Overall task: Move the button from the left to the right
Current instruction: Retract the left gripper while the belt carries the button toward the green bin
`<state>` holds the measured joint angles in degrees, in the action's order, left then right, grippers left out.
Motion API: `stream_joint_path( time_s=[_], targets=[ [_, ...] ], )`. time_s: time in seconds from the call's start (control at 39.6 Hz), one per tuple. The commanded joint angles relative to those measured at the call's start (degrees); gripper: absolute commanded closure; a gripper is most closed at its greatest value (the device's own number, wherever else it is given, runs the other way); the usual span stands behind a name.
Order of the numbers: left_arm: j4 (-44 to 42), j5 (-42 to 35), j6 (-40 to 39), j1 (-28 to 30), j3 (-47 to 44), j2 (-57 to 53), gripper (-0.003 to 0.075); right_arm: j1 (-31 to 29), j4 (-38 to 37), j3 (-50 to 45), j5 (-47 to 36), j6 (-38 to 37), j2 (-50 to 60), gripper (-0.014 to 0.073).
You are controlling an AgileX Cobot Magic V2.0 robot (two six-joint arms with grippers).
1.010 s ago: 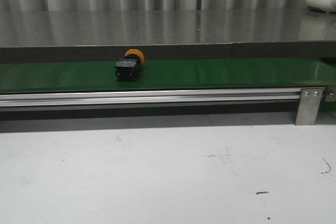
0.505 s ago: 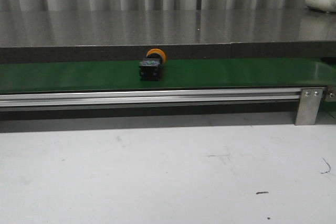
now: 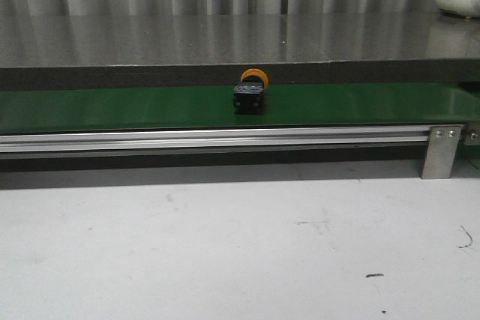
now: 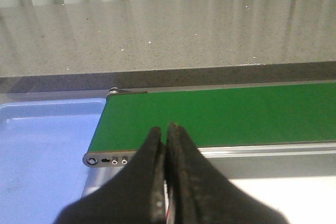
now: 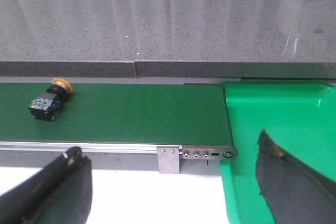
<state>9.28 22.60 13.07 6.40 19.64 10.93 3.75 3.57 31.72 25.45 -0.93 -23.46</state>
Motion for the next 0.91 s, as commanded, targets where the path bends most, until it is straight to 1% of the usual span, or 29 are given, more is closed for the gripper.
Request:
stream_joint_path(
  time_s=[0.0,0.53,0.68,0.88],
  targets=[
    [0.66,-4.79,-0.1,-0.19,1.62,0.46,0.0741,0.0,0.08,2.06,-4.24,0.25,-0.69,-0.0052],
    [0.66,-4.79,-0.1,-0.19,1.62,0.46,0.0741,0.0,0.08,2.06,-4.36,0.25,-1.58,-0.0052],
    [0.66,-4.79,-0.1,-0.19,1.62,0.46,0.0741,0.0,0.08,2.78,-6.53,0.25,-6.66,-0.0052],
    [0.66,-4.79,-0.1,-0.19,1.62,0.46,0.0741,0.0,0.08,8.53,-9.76,0.25,-19.52,-0.0052]
  ],
)
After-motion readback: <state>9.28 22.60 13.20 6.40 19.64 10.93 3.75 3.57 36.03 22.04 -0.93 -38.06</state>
